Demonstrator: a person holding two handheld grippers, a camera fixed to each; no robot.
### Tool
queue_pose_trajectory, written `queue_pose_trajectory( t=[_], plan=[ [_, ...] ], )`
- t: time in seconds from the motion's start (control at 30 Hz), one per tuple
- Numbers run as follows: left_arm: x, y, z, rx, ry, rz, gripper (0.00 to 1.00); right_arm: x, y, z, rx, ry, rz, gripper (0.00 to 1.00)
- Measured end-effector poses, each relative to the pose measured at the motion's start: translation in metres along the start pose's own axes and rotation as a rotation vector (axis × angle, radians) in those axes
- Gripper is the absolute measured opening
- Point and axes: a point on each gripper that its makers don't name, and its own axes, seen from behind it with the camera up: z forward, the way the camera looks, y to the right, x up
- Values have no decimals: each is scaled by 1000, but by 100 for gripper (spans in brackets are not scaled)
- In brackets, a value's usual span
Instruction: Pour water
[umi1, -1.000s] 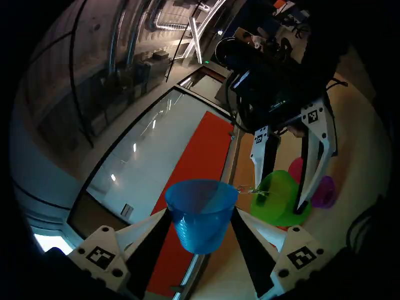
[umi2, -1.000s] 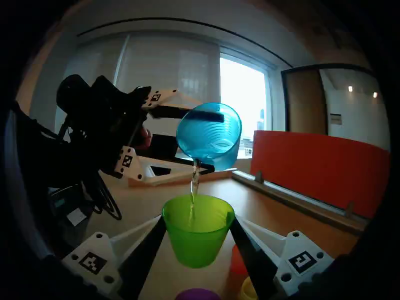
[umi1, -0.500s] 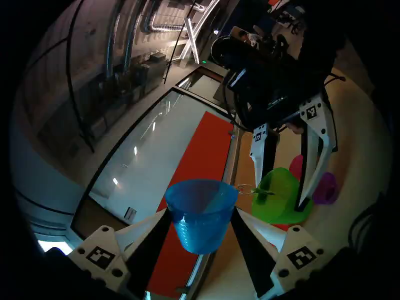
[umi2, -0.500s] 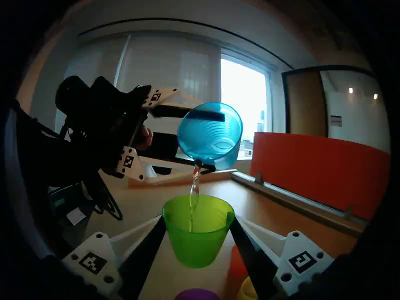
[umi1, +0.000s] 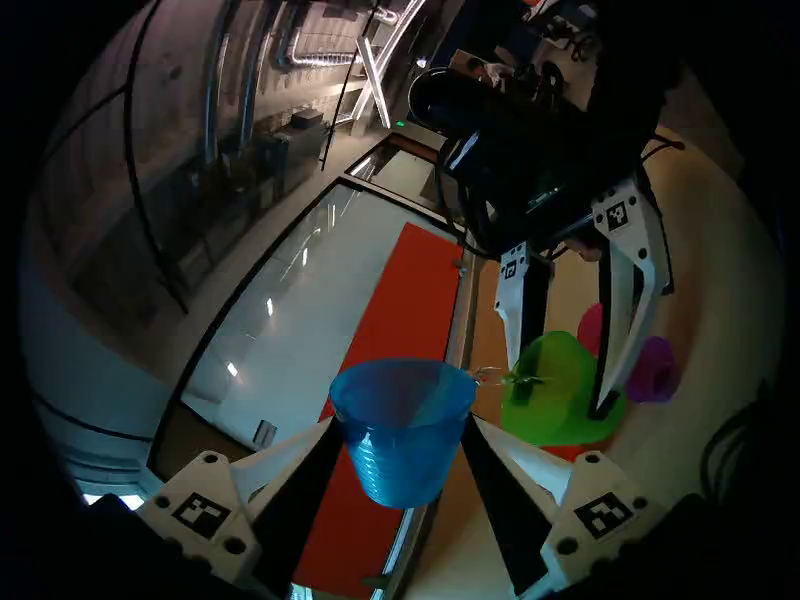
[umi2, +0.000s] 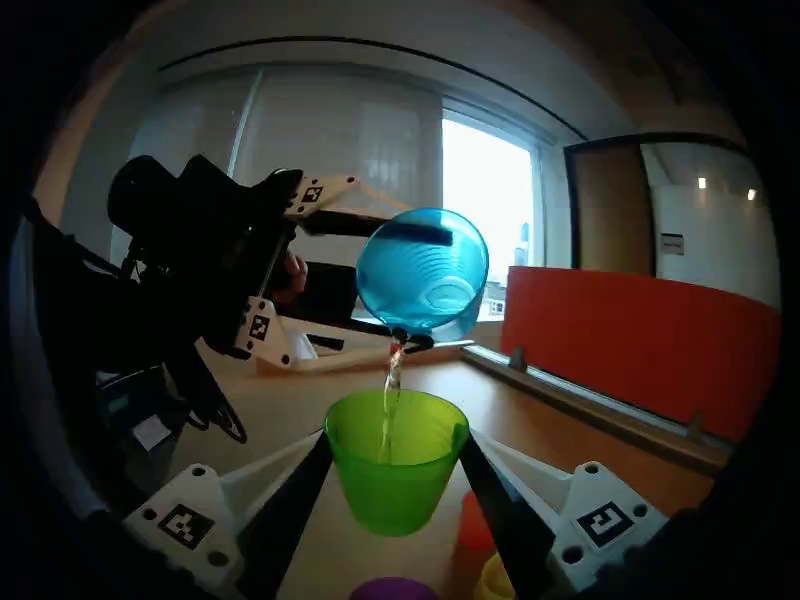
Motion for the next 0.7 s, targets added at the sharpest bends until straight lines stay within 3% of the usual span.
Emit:
queue_pose_trajectory(
  t=[0.7],
  plan=[
    [4,-1,-1,3,1,58,83,-1,1,-1,-2,2,-3,90]
  ],
)
